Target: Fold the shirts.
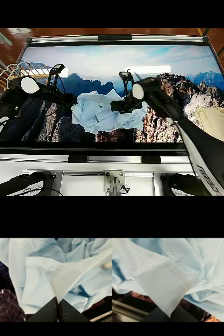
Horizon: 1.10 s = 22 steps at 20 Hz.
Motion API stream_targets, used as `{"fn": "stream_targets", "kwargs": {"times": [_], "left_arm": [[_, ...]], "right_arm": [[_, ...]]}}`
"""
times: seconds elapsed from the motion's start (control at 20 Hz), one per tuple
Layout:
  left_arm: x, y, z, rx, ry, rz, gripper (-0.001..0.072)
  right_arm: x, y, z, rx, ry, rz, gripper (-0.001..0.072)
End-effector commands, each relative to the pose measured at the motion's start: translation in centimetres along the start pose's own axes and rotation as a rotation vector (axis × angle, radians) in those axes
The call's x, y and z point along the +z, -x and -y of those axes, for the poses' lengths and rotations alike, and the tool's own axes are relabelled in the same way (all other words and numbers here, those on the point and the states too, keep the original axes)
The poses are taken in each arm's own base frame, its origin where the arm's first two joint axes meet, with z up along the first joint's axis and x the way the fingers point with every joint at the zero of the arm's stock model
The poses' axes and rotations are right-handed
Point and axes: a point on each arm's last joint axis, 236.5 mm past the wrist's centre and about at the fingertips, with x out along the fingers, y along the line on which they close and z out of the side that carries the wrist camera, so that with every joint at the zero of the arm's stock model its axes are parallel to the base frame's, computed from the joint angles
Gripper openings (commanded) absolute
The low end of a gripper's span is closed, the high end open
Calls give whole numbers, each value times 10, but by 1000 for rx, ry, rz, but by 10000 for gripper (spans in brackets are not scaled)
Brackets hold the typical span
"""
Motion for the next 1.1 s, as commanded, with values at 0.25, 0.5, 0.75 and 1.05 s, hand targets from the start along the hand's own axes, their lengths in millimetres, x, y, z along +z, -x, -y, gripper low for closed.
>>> {"fn": "stream_targets", "kwargs": {"times": [0.25, 0.5, 0.75, 1.05], "left_arm": [[14, 40, 19, -12, -49, 116, 53], [27, 16, 5, 7, -23, 135, 55], [13, 11, 1, -1, -16, 53, 282], [29, 105, -49, 76, 9, 34, 495]], "right_arm": [[-24, 53, -9, 31, -51, -7, 78], [-30, 0, -17, 67, -65, -132, 78], [-19, -9, -28, 118, -93, -104, 77], [-21, -8, -36, 150, -100, -113, 77]]}}
